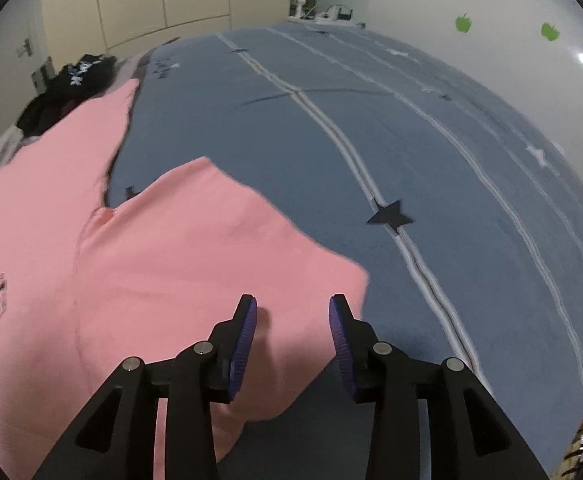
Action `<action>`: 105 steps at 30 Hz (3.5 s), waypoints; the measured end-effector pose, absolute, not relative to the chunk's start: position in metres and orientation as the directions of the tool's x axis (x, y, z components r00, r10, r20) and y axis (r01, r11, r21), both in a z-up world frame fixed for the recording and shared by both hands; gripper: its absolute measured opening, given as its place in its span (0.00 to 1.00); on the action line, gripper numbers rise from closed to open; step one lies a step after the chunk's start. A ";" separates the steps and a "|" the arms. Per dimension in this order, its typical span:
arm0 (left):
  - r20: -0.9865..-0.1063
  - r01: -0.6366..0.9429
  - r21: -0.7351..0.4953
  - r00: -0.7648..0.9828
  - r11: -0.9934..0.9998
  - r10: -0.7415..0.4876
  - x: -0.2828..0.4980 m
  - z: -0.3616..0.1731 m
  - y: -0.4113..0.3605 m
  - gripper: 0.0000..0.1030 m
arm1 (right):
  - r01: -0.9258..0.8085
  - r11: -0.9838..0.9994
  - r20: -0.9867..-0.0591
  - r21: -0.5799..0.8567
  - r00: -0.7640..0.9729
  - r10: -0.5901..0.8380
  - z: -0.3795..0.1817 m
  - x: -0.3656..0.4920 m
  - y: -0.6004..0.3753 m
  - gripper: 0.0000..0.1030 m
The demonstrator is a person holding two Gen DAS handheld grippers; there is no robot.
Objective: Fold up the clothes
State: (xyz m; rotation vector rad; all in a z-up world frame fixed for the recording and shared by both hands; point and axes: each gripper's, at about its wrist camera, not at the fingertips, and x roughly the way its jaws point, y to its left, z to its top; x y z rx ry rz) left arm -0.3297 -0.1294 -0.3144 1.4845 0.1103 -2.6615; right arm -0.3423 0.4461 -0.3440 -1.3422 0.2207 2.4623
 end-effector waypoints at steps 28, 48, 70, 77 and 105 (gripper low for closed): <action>-0.870 0.285 0.108 -0.437 -0.953 -0.229 -0.228 -0.355 -0.221 0.09 | 0.010 -0.996 -0.873 0.091 -0.480 -0.085 -0.365 -0.289 0.267 0.35; -0.926 0.248 -0.005 -0.367 -0.969 -0.089 -0.188 -0.355 -0.189 0.14 | -0.005 -0.996 -0.887 0.089 -0.455 -0.077 -0.363 -0.272 0.253 0.36; -0.843 0.068 -0.095 -0.536 -0.993 0.044 -0.294 -0.296 -0.109 0.23 | -0.394 -0.918 -0.839 0.043 -0.513 0.181 -0.343 -0.311 0.442 0.61; -0.850 0.088 -0.086 -0.526 -0.992 0.027 -0.312 -0.301 -0.102 0.23 | -0.473 -0.877 -0.858 0.088 -0.484 0.175 -0.364 -0.331 0.503 0.61; -0.851 0.225 -0.134 -0.526 -0.965 -0.004 -0.281 -0.301 -0.206 0.23 | -0.222 -0.953 -0.786 0.206 -0.618 -0.026 -0.286 -0.349 0.395 0.04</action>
